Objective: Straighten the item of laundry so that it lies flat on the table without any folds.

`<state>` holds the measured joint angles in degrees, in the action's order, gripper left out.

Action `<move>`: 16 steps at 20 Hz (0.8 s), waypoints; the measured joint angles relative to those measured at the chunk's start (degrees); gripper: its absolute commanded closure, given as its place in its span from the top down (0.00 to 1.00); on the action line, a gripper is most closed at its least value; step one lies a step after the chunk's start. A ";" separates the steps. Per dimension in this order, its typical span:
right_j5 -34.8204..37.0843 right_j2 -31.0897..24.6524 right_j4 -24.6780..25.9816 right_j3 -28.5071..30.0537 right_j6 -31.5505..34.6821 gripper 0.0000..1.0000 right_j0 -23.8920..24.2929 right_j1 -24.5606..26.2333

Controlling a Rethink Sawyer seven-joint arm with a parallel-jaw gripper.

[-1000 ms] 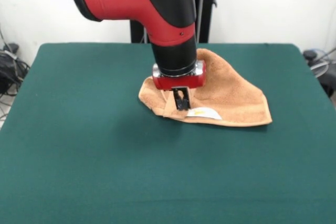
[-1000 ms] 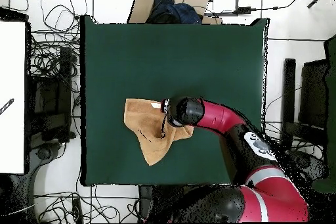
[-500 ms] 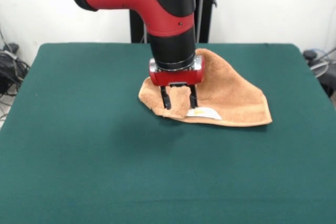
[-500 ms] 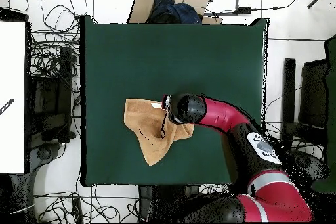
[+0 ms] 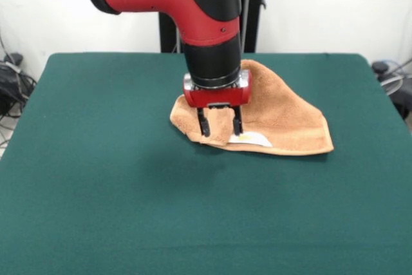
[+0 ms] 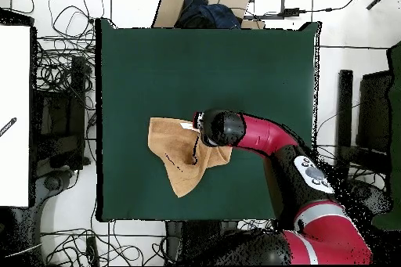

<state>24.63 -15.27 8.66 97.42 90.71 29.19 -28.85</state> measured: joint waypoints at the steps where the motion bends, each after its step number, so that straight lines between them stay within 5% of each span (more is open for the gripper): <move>1: 0.00 0.00 0.58 -0.60 0.00 1.00 -0.22 0.55; 16: 1.83 -0.01 4.22 -4.45 0.00 1.00 -0.67 5.02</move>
<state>26.47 -15.28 12.88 92.97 90.71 28.51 -23.83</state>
